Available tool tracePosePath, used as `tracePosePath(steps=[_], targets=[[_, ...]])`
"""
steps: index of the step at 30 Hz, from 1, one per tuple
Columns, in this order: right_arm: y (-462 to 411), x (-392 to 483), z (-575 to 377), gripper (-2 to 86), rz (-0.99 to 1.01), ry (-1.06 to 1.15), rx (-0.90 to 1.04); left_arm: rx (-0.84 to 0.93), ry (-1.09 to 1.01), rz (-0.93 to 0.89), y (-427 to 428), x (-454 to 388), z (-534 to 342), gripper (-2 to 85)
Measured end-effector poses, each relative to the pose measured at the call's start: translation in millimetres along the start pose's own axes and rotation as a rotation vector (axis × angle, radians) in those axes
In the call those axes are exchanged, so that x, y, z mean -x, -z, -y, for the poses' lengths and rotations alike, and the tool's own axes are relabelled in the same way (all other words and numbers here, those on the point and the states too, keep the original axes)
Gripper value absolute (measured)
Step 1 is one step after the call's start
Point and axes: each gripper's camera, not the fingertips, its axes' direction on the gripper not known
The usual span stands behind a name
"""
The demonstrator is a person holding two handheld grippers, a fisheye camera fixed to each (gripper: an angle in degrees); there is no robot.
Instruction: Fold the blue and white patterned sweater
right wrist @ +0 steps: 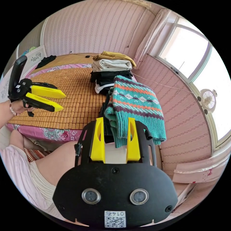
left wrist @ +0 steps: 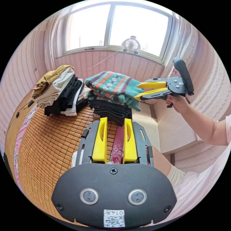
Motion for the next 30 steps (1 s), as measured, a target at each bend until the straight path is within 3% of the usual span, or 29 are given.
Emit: tracePosePath(steps=[4, 7, 9, 13, 15, 19, 25, 30], targets=[[-21.5, -16.2, 10.5, 15.0, 0.051, 0.024, 0.008, 0.023, -0.004, -0.038, -35.6, 0.3, 43.2, 12.0], [-44.3, -27.0, 18.8, 15.8, -0.023, 0.047, 0.061, 0.038, 0.035, -0.08, -60.6, 4.4, 73.0, 13.5], [-51.5, -48.6, 20.1, 15.4, 0.053, 0.007, 0.101, 0.055, 0.052, -0.095, -73.9, 4.0, 92.6, 13.7], [-57.8, -77.9, 12.9, 10.1, 0.154, -0.012, 0.134, 0.155, 0.062, -0.081, -92.2, 3.7, 110.4, 10.9], [-58.8, -89.1, 9.5, 6.4, 0.187, 0.002, 0.147, 0.171, 0.078, -0.17, -92.1, 6.0, 112.8, 7.0], [-41.1, -97.1, 8.2, 3.0, 0.092, 0.032, 0.101, 0.139, 0.071, -0.117, -73.1, 1.2, 111.4, 4.7], [25.5, -119.0, 23.2, 1.6, 0.175, 0.049, -0.121, -0.017, 0.152, -0.088, -2.4, 5.4, 88.8, 3.3], [108.4, -85.0, 76.4, 1.1, 0.296, 0.285, -0.36, -0.322, 0.255, -0.038, 134.6, 29.5, 11.3, 1.8]])
